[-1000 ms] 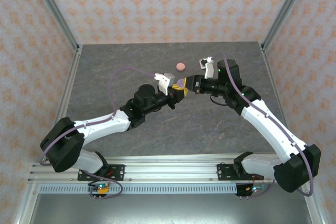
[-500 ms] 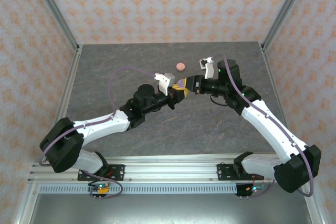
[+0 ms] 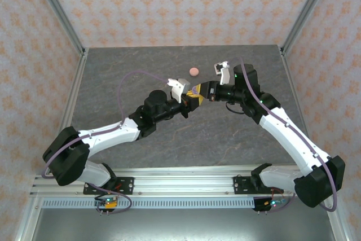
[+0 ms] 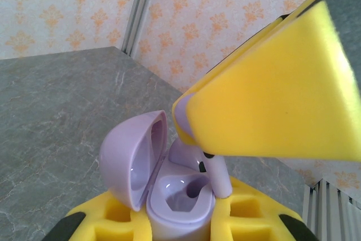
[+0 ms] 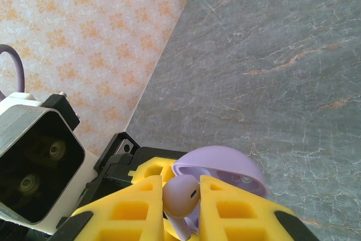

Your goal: Insert wireless bluetooth earbuds into charging case

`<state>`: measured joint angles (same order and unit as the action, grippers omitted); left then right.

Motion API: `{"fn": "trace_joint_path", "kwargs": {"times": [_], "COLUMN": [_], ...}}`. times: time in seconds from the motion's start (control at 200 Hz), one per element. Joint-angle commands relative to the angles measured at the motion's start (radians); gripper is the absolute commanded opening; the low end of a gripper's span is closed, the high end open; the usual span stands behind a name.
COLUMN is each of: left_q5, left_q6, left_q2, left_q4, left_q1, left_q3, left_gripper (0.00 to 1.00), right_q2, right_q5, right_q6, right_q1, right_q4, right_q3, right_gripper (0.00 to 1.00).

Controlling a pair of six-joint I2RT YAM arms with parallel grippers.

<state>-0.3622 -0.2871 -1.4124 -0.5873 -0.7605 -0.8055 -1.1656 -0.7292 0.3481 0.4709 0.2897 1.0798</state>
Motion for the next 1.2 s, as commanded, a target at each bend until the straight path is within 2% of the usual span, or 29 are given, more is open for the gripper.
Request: {"fn": "trace_joint_path", "kwargs": {"times": [0.0,0.571,1.191], "left_q5": [-0.026,-0.03,-0.085], "left_q6": [0.013,-0.093,-0.076], "left_q2": [0.018,0.0,-0.013], "left_q4": [-0.031,-0.06,-0.014], "left_q1": [-0.013,-0.013,-0.017], "left_q3": [-0.045,-0.063,-0.089], "left_gripper": [0.03,0.03,0.03], "right_q2": [0.011,0.059,0.058], "right_q5": [0.012,0.067,0.087], "right_q6": [0.008,0.007,0.021], "right_q1": [0.009,0.009,0.01], "right_q4": [-0.029,-0.091,-0.118], "right_q3": [-0.012,-0.049,-0.054], "right_gripper": [0.18,0.18,0.17]}}
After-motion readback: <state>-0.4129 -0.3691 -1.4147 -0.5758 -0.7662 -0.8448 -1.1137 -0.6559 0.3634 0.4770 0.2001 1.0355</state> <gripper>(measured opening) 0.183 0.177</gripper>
